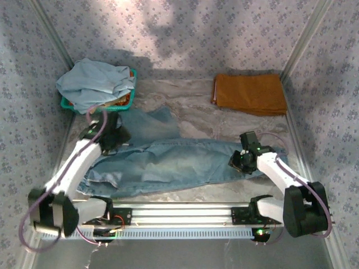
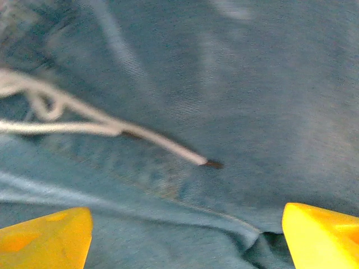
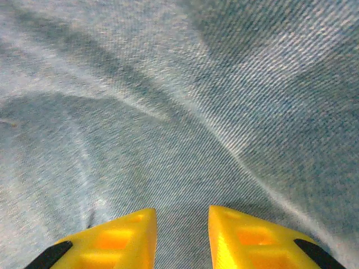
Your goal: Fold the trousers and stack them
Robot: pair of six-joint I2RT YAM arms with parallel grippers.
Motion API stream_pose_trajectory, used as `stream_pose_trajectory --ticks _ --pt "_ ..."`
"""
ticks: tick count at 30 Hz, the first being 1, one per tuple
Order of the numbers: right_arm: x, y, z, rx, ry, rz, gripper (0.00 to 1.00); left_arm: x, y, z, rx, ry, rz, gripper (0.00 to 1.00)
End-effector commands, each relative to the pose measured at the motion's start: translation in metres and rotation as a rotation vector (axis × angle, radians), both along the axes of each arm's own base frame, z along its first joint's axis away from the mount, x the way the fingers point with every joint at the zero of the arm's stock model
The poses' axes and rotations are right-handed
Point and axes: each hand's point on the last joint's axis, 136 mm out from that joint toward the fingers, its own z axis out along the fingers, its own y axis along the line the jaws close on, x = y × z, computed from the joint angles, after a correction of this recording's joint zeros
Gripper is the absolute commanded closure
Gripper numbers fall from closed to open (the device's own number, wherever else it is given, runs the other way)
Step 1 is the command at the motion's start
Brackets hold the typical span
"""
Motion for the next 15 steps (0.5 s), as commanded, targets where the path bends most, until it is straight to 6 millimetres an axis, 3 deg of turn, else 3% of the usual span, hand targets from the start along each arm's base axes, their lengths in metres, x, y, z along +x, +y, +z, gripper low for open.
stream_pose_trajectory --ticks 1,4,8,13,15 --pt "0.03 0.001 0.04 -0.024 -0.095 0.008 0.63 0.059 -0.055 0.028 0.171 -0.08 -0.158 0.11" --pt "0.057 0.005 0.052 -0.011 -0.134 0.009 0.62 0.094 -0.106 0.017 0.273 -0.025 -0.261 0.09" --pt "0.081 0.01 0.054 0.007 -0.176 0.058 0.53 0.128 -0.165 -0.023 0.288 0.056 -0.344 0.08" --pt "0.095 0.013 0.051 0.038 -0.192 0.085 0.41 0.149 -0.203 -0.067 0.281 0.141 -0.369 0.07" --pt "0.097 0.014 0.051 0.054 -0.195 0.09 0.4 0.151 -0.208 -0.084 0.3 0.184 -0.379 0.14"
